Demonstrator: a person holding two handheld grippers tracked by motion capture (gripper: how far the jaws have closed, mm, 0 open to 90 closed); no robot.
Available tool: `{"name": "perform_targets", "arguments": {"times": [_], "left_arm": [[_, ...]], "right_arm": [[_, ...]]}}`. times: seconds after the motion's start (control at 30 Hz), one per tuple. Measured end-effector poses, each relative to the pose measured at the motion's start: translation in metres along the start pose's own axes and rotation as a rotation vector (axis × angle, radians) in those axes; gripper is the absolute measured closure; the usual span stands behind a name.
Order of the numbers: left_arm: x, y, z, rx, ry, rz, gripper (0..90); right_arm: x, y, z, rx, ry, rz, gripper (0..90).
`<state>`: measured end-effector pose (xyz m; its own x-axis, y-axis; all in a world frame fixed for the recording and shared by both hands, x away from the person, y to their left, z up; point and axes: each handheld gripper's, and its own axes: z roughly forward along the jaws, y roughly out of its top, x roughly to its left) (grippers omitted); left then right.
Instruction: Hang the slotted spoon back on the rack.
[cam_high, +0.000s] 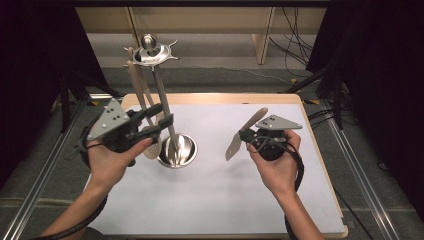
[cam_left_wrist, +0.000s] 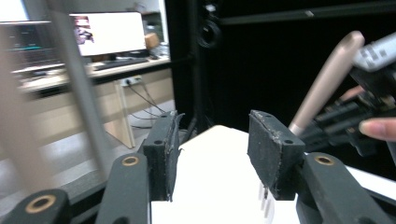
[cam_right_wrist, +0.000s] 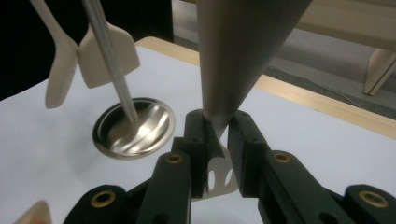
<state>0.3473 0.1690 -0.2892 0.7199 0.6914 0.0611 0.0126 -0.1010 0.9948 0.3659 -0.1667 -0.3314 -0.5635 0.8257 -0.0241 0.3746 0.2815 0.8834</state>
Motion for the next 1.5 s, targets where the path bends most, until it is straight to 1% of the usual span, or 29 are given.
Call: {"name": "perform_targets", "arguments": {"times": [0.1, 0.13, 0.17, 0.2, 0.23, 0.27, 0.3, 0.37, 0.4, 0.43, 0.5, 0.53, 0.63, 0.67, 0.7, 0.8, 0.87, 0.93, 1.0, 1.13, 1.17, 1.2, 1.23, 1.3, 1.33, 1.37, 1.4, 1.43, 1.5], "left_arm": [[-0.012, -0.003, 0.014, 0.015, -0.05, 0.037, 49.8], [-0.015, -0.003, 0.018, 0.015, -0.067, 0.036, 49.0], [-0.018, -0.003, 0.022, 0.016, -0.084, 0.034, 48.7], [-0.021, -0.003, 0.027, 0.021, -0.09, 0.039, 48.2], [-0.024, -0.003, 0.032, 0.027, -0.103, 0.052, 48.0], [-0.027, -0.003, 0.037, 0.033, -0.118, 0.061, 47.8], [-0.03, -0.003, 0.042, 0.037, -0.131, 0.066, 47.6], [-0.037, -0.003, 0.052, 0.048, -0.163, 0.089, 47.3], [-0.041, -0.003, 0.057, 0.053, -0.177, 0.097, 47.1], [-0.043, -0.004, 0.061, 0.058, -0.191, 0.1, 47.1], [-0.047, -0.004, 0.067, 0.066, -0.208, 0.098, 47.2], [-0.049, -0.005, 0.071, 0.074, -0.212, 0.094, 47.3], [-0.051, -0.006, 0.079, 0.085, -0.221, 0.104, 48.4], [-0.052, -0.006, 0.082, 0.088, -0.22, 0.104, 48.7], [-0.052, -0.006, 0.084, 0.09, -0.225, 0.108, 49.2], [-0.055, -0.006, 0.09, 0.1, -0.228, 0.107, 51.3], [-0.055, -0.006, 0.093, 0.108, -0.233, 0.115, 53.3], [-0.056, -0.007, 0.095, 0.114, -0.237, 0.124, 55.7], [-0.056, -0.007, 0.097, 0.11, -0.237, 0.119, 58.7], [-0.054, -0.007, 0.097, 0.11, -0.247, 0.124, 66.3], [-0.054, -0.006, 0.097, 0.111, -0.248, 0.136, 68.0], [-0.053, -0.006, 0.096, 0.114, -0.245, 0.139, 69.2], [-0.052, -0.005, 0.096, 0.114, -0.244, 0.14, 69.9], [-0.05, -0.004, 0.095, 0.113, -0.239, 0.136, 71.4], [-0.048, -0.003, 0.094, 0.113, -0.234, 0.134, 72.2], [-0.046, -0.002, 0.094, 0.111, -0.236, 0.124, 72.7], [-0.045, -0.002, 0.093, 0.11, -0.239, 0.115, 72.9], [-0.044, -0.002, 0.092, 0.106, -0.238, 0.102, 72.9], [-0.042, -0.002, 0.091, 0.101, -0.24, 0.101, 73.2]], "right_arm": [[0.01, 0.002, 0.002, 0.012, 0.017, 0.016, 78.6], [0.01, 0.003, 0.005, -0.007, 0.024, -0.021, 78.6], [0.012, 0.004, 0.005, 0.003, 0.034, -0.023, 78.6], [0.015, 0.005, 0.006, 0.01, 0.041, -0.005, 78.6], [0.017, 0.006, 0.008, -0.004, 0.042, -0.025, 78.6], [0.02, 0.008, 0.008, 0.012, 0.051, -0.014, 78.5], [0.022, 0.008, 0.01, -0.001, 0.055, -0.016, 78.6], [0.025, 0.011, 0.011, 0.002, 0.064, -0.034, 78.5], [0.027, 0.011, 0.012, 0.003, 0.067, -0.023, 78.6], [0.028, 0.011, 0.014, -0.013, 0.063, -0.03, 78.6], [0.031, 0.011, 0.015, 0.007, 0.073, -0.023, 78.6], [0.031, 0.011, 0.017, -0.004, 0.071, -0.031, 78.6], [0.033, 0.012, 0.017, 0.008, 0.085, -0.04, 78.6], [0.033, 0.012, 0.019, -0.008, 0.08, -0.053, 78.6], [0.034, 0.012, 0.019, 0.009, 0.086, -0.042, 78.5], [0.037, 0.012, 0.02, 0.009, 0.094, -0.038, 78.6], [0.038, 0.012, 0.021, -0.014, 0.085, -0.038, 78.6], [0.038, 0.013, 0.02, -0.007, 0.096, -0.05, 78.5], [0.039, 0.014, 0.02, -0.008, 0.097, -0.05, 78.5], [0.038, 0.014, 0.019, -0.007, 0.1, -0.061, 78.5], [0.039, 0.014, 0.019, -0.003, 0.111, -0.049, 78.5], [0.039, 0.013, 0.02, -0.002, 0.111, -0.049, 78.5], [0.041, 0.013, 0.019, 0.002, 0.107, -0.03, 78.4], [0.04, 0.013, 0.02, -0.009, 0.104, -0.062, 78.4], [0.04, 0.013, 0.021, -0.029, 0.095, -0.064, 78.3], [0.042, 0.013, 0.02, -0.023, 0.105, -0.044, 78.3], [0.041, 0.014, 0.019, -0.019, 0.109, -0.066, 78.3], [0.043, 0.014, 0.019, -0.015, 0.114, -0.054, 78.3], [0.044, 0.014, 0.018, -0.018, 0.111, -0.061, 78.3]]}}
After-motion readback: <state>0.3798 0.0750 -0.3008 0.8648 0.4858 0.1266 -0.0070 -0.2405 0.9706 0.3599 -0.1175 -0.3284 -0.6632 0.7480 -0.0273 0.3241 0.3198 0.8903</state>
